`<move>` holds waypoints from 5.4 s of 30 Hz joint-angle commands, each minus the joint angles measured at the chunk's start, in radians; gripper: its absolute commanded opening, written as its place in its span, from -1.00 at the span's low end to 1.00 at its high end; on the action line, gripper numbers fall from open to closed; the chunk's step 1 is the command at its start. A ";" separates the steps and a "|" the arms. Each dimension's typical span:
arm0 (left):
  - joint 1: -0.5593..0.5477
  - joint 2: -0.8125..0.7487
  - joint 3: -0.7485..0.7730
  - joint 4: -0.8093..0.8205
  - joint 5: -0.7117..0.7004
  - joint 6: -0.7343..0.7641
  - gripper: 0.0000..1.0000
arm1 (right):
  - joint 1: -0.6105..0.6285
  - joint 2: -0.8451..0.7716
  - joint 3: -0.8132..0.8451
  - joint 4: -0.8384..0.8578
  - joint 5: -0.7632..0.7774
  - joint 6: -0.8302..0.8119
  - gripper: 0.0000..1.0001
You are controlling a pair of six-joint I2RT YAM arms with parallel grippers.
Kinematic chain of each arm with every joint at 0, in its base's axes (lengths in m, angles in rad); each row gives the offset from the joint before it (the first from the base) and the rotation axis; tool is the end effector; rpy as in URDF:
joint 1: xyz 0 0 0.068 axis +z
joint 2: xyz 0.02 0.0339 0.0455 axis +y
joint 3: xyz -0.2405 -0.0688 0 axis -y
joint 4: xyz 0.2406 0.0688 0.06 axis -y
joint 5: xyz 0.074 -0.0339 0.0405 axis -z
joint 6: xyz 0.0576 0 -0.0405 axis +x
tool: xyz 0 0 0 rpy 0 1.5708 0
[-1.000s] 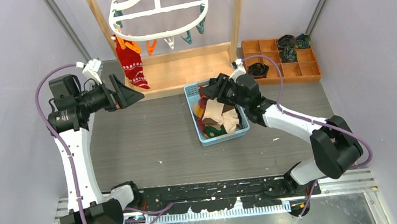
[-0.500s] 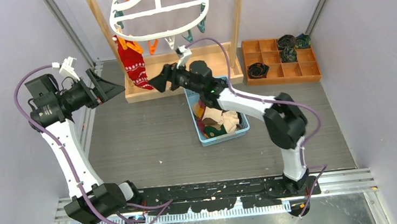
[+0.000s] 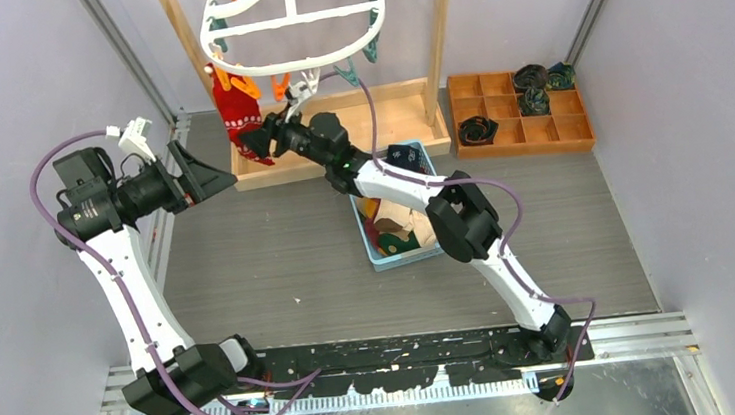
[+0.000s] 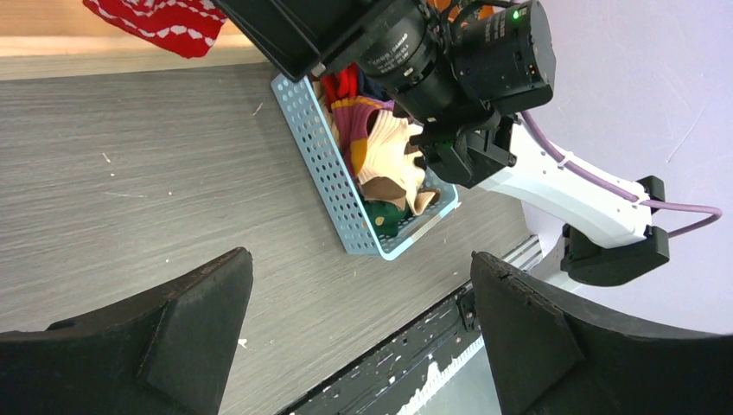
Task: Remove the socks clipped to the hanger
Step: Remove the sock from the hanger.
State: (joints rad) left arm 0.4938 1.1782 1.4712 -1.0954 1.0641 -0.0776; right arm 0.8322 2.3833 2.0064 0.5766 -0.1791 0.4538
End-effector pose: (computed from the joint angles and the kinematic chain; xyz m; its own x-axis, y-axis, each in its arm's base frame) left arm 0.2104 0.0561 0.3893 -0.6549 -0.3952 -0.6442 0.2551 0.6868 -0.6807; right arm 0.3751 0.4273 0.2720 -0.2505 0.3657 -0.8964 -0.8181 0.4151 0.3979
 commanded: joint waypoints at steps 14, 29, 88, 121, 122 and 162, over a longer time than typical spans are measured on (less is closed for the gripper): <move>0.015 -0.059 0.035 0.025 0.083 -0.034 0.80 | 0.042 -0.407 -0.393 0.280 -0.152 0.125 -0.98; -0.292 -0.113 0.009 0.362 0.125 -0.410 0.74 | 0.041 -0.852 -0.863 0.336 -0.353 0.369 -0.98; -0.803 -0.090 -0.007 0.319 -0.558 -0.006 -0.99 | 0.117 -0.829 -0.213 -0.714 0.501 -0.139 0.48; -1.208 -0.273 -0.414 0.875 -1.147 1.081 -0.99 | 0.133 -0.551 0.235 -0.949 0.603 -0.161 0.45; -1.219 -0.270 -0.431 0.906 -1.164 1.130 -1.00 | 0.132 -0.554 0.235 -0.950 0.604 -0.159 0.45; -1.390 -0.218 -0.557 1.266 -1.452 1.801 -1.00 | 0.133 -0.389 0.433 -1.060 0.709 -0.286 0.21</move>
State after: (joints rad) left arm -0.8890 0.9592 0.8791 0.1169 -0.3683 1.6951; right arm 0.9649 1.9793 2.3825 -0.5129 0.4751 0.2043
